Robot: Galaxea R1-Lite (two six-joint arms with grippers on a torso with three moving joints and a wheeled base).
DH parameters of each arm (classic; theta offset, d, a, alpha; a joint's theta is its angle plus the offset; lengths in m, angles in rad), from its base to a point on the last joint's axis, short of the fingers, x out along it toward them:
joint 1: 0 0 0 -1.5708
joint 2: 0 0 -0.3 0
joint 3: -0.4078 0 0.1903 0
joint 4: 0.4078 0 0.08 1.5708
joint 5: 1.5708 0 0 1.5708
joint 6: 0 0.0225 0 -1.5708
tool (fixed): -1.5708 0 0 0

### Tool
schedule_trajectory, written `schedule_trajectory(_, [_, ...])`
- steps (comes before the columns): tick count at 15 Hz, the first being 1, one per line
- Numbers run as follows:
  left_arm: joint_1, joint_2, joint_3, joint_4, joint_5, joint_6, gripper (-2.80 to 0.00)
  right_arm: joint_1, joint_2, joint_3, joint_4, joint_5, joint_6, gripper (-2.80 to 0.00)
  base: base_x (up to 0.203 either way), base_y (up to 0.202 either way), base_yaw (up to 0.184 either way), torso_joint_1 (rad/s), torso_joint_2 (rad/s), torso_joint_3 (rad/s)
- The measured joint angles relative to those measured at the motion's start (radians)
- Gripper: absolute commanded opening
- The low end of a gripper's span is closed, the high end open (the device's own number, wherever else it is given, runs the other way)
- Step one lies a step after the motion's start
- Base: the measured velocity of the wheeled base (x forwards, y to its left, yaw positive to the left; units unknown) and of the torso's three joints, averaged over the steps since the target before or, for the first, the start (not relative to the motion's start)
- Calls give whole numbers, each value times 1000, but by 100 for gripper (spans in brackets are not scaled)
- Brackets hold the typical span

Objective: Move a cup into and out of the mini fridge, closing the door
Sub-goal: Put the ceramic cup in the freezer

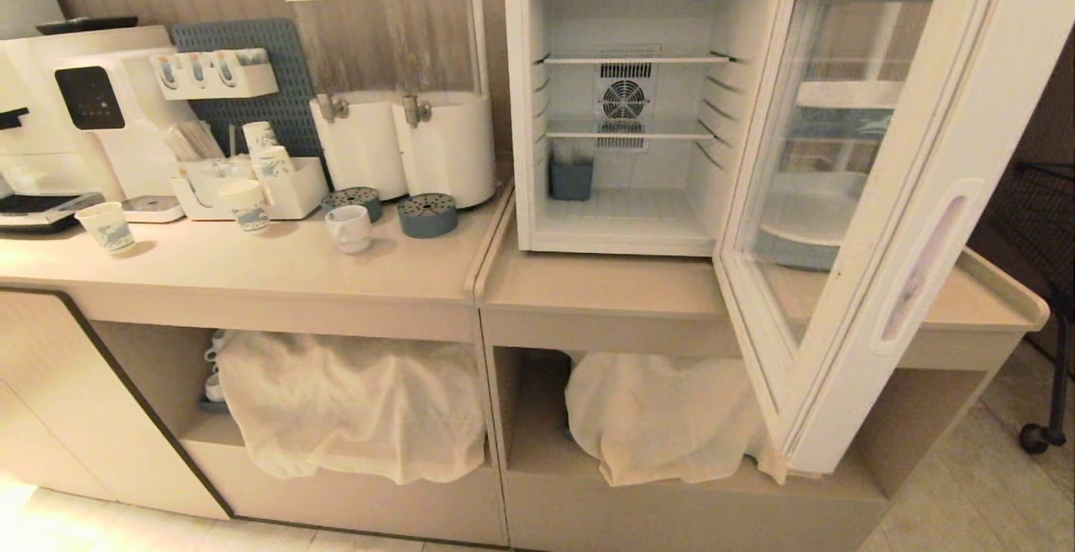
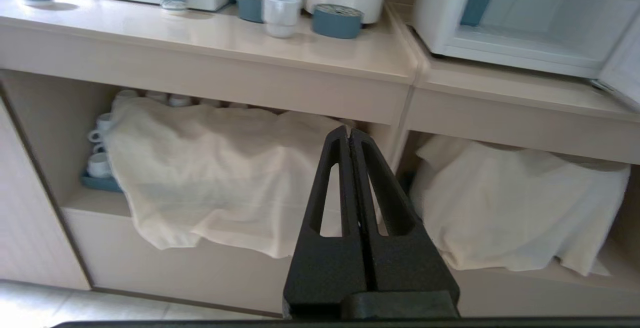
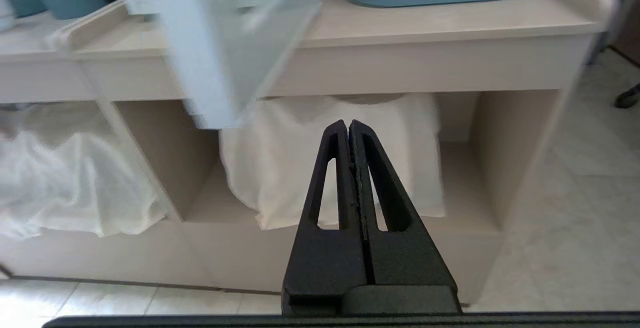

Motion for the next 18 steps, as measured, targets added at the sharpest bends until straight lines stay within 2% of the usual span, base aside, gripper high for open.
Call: schedule_trajectory(18, [1,0,0,0,0,0,-280,0,0,0,0,0,0,-280,0,192,1,1,3,4])
